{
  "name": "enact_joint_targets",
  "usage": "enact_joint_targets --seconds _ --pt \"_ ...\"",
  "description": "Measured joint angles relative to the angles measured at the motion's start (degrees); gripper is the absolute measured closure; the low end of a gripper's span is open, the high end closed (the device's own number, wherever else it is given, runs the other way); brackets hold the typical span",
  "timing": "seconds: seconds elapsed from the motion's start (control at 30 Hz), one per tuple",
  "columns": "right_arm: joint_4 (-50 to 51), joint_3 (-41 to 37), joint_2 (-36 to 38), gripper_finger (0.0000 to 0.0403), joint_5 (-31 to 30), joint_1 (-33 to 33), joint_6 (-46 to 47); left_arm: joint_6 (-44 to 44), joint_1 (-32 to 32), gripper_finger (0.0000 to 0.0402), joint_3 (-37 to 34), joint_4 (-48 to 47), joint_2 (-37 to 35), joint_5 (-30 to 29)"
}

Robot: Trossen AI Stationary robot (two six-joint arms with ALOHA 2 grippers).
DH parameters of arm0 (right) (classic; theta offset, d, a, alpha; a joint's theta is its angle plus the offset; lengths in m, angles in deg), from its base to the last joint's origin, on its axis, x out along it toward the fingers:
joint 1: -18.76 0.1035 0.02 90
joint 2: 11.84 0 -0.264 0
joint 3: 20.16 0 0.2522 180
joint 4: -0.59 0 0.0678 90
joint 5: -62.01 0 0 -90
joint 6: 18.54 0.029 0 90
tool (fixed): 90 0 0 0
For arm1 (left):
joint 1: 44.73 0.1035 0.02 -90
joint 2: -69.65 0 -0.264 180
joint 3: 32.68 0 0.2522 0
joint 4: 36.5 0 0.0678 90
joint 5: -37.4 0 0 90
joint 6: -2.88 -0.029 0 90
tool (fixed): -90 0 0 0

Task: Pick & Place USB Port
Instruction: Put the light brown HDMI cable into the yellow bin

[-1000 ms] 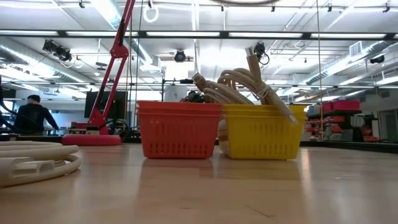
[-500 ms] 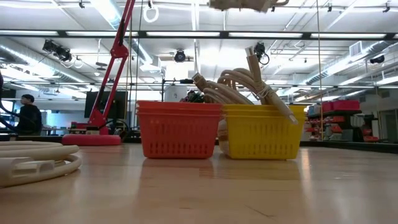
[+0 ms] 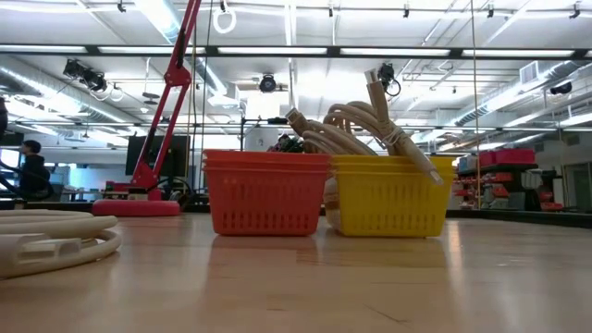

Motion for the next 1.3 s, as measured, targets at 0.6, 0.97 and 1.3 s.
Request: enact_joint_targets --seconds 0.6,0.97,1.3 --pt "-0.02 0.0 -0.04 0.0402 -0.72 0.04 -5.55 8.95 11.55 0.0351 -0.06 17.55 2.76 20.36" --pt "-0.01 0.0 -0.07 0.0402 -0.7 0.04 -5.84 14.39 11.67 0.0351 -0.04 25.81 7.78 27.4" --pt "0.76 -0.02 -0.17 0.0402 -0.68 0.04 -5.87 13.9 11.65 0.0397 -0.04 26.71 9.92 31.49"
